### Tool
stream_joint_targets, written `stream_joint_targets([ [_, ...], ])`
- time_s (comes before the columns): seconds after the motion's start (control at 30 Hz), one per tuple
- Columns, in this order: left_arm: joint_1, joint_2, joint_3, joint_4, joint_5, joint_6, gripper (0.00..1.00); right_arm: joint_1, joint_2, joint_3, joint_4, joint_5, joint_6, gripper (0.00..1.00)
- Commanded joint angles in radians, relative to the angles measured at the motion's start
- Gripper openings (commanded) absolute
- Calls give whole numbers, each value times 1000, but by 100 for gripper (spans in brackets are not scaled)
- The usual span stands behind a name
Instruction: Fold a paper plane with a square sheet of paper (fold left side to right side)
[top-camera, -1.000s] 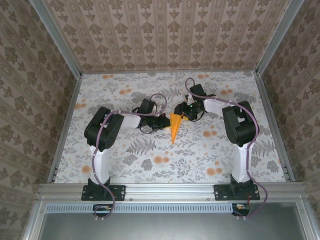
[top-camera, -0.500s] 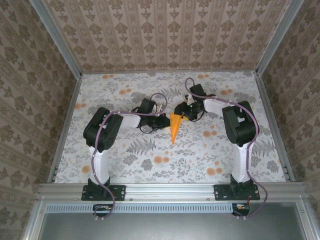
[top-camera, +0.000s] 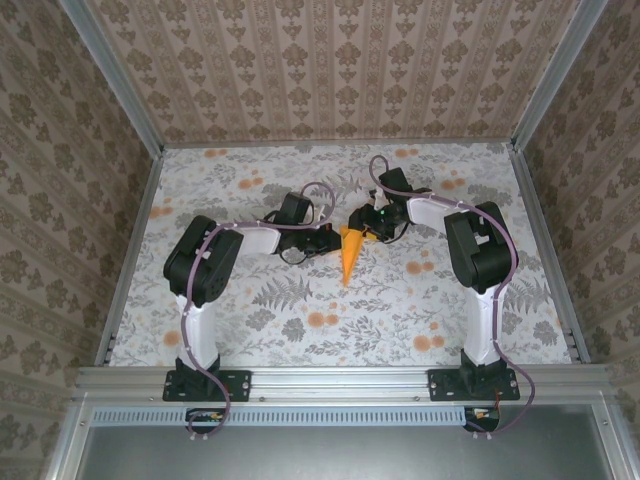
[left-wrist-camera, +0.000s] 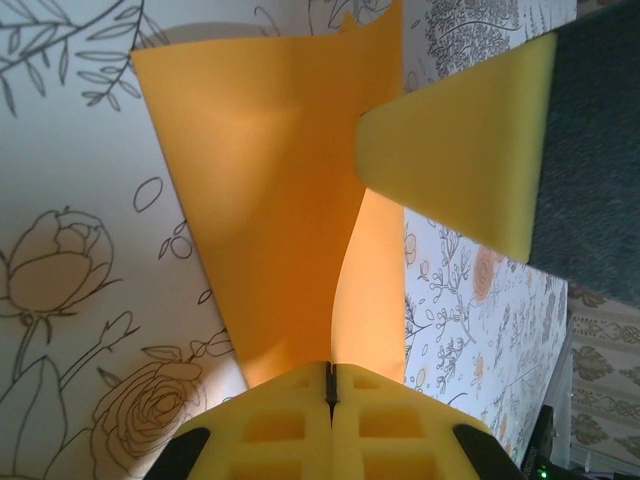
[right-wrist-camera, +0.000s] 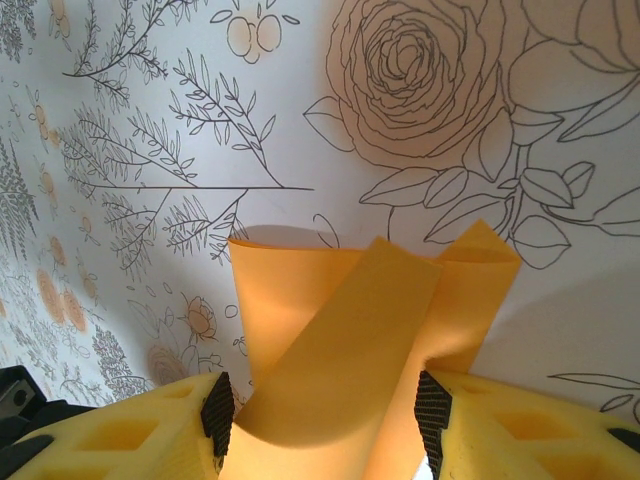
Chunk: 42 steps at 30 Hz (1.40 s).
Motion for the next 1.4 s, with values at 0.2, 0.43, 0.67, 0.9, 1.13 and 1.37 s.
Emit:
stream_joint_targets([
  [0.2, -8, 44, 38, -12, -6, 19, 0, 12, 42, 9, -88, 38, -22, 55],
  [0.43, -10, 69, 42, -34, -2, 27, 0, 12, 39, 15, -90, 31, -30, 55],
  [0.67, -11, 91, 42, -65, -16, 37, 0, 9, 3, -1, -49, 17, -26, 56],
  [0.9, -11, 102, 39, -82, -29, 43, 0, -6, -92, -27, -8, 27, -23, 58],
  [1.13, -11, 104, 46, -95, -34, 46, 0, -20, -200, -82, -5, 63, -35, 55],
  [1.37, -11, 96, 43, -105, -41, 52, 0, 17, -140, -47, 41, -20, -5, 35],
])
